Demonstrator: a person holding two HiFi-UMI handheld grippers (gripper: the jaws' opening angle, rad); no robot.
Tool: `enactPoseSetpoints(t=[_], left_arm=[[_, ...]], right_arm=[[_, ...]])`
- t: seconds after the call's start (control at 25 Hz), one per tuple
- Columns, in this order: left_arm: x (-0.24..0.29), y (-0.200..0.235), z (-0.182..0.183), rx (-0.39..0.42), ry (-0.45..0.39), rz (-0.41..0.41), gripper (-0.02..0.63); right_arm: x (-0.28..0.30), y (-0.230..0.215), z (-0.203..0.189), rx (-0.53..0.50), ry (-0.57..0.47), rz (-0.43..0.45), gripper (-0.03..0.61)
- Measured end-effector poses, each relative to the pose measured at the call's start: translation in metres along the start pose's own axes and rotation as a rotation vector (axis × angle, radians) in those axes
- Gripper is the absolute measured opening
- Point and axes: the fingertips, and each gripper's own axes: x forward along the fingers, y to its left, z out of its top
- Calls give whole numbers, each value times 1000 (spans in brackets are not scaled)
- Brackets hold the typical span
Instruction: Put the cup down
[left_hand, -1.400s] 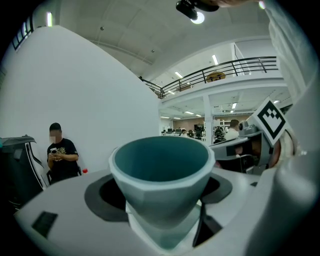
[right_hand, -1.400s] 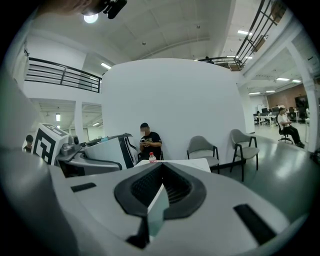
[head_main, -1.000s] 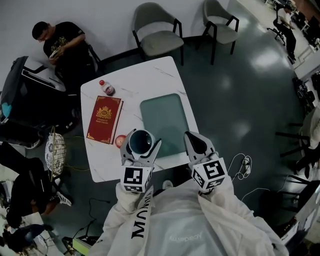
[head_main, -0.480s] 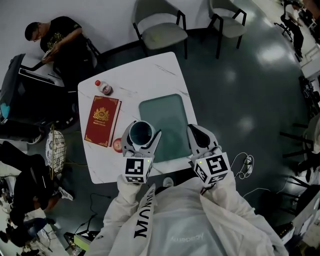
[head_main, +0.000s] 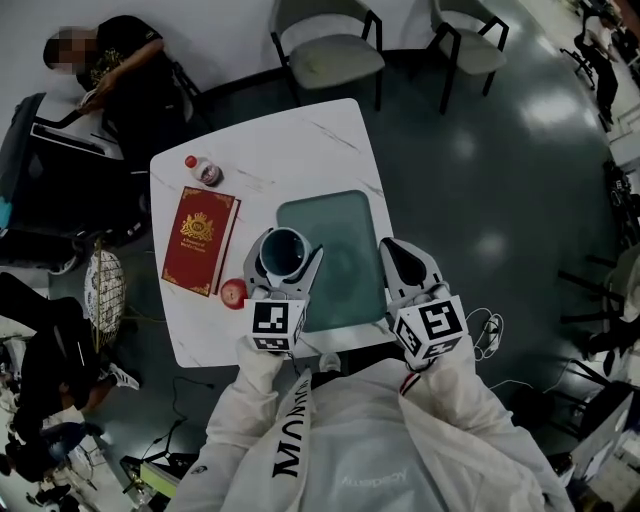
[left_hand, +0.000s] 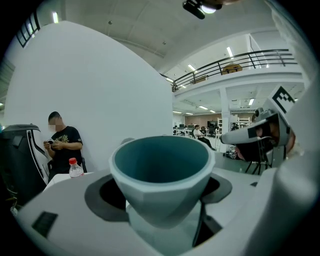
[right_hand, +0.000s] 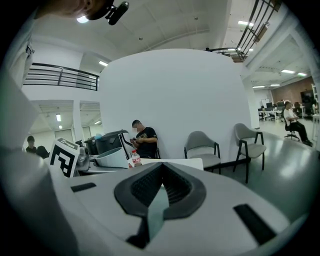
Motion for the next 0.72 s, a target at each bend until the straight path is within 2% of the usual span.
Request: enactPoseSetpoints(t=[0.48,0.72], left_arm=[[43,23,-25,-15,11,51,397],[64,30,-43,-27,29,68,397]], right_arm=[[33,-29,3,1,-36,8,5],[43,-37,8,-30,-44,14,5]])
